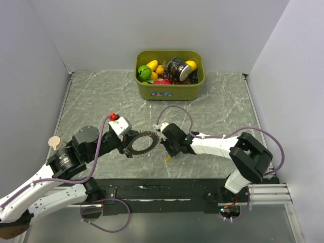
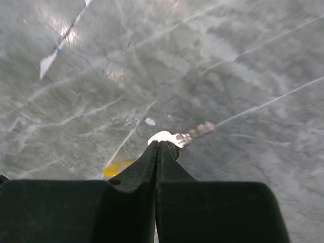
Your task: Put the keys on the keyring
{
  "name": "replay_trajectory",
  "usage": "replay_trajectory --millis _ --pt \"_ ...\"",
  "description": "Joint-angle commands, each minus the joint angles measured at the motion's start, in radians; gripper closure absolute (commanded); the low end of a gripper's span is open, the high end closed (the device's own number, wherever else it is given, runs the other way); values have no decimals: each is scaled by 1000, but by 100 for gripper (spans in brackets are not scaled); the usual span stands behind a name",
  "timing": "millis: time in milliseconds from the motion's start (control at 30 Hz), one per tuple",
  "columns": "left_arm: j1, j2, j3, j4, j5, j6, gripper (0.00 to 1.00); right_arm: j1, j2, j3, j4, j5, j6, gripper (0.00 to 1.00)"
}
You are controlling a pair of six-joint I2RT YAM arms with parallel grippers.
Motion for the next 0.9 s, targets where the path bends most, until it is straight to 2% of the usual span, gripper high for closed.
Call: replay_trajectory --millis 0,100,200,300,633,867 --pt "2 -7 3 84 -3 4 99 27 39 63 -12 20 30 93" --pt "3 -2 3 84 -3 7 99 42 53 86 -13 35 45 76" --pt "3 -6 3 81 -3 7 99 49 40 94 -26 65 61 65" --pt "2 -10 -1 86 -3 5 99 50 7 79 -26 74 70 60" --pt "2 -16 -9 86 -6 4 99 61 -64 19 -7 31 68 59" --pt "3 -15 -13 90 -6 4 99 79 -36 5 -3 43 85 60"
